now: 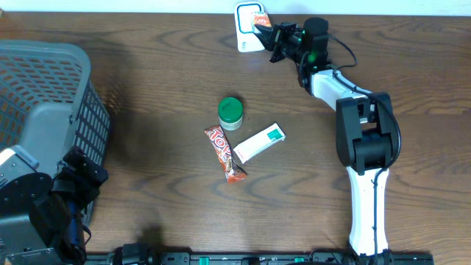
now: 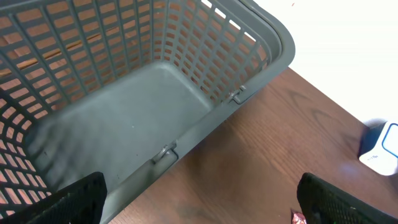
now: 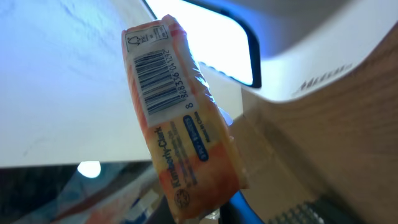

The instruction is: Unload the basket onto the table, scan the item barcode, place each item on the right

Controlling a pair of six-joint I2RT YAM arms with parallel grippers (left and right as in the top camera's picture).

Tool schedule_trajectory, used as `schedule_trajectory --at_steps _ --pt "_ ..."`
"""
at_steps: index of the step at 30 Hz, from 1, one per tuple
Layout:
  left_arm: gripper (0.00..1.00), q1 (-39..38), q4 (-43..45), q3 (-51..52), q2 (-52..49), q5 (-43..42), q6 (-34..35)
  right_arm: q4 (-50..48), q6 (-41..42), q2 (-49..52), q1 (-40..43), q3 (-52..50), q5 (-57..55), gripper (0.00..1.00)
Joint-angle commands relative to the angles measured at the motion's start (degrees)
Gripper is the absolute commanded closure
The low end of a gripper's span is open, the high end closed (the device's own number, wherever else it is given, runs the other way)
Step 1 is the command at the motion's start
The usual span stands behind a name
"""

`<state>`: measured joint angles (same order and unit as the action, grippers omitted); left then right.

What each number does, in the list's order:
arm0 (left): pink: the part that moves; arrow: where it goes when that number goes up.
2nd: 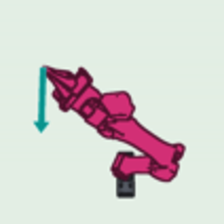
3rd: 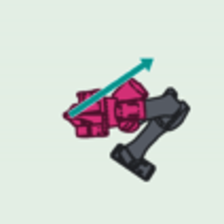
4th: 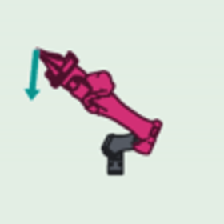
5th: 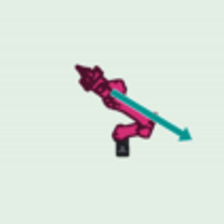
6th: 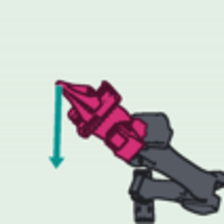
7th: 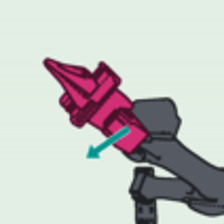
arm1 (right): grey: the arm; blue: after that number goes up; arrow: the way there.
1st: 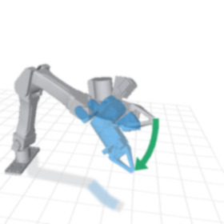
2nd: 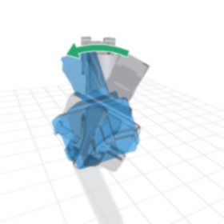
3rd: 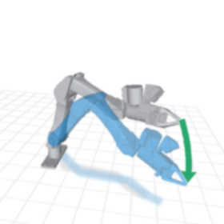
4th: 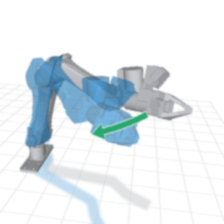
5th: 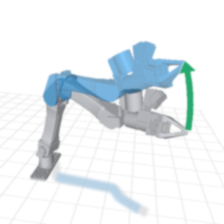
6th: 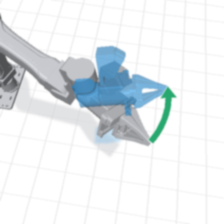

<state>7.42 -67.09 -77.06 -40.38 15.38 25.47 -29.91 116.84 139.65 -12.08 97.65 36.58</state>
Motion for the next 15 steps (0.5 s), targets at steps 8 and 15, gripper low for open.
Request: schedule_trajectory --at_steps 8,15 --pt "0.02 0.3 0.0 0.0 0.0 0.8 -0.3 -5.6 0.6 0.2 -5.3 0.3 -10.3 0.99" --pt "0.02 0.3 0.0 0.0 0.0 0.8 -0.3 -10.1 0.5 4.7 -6.6 0.6 -13.4 0.99"
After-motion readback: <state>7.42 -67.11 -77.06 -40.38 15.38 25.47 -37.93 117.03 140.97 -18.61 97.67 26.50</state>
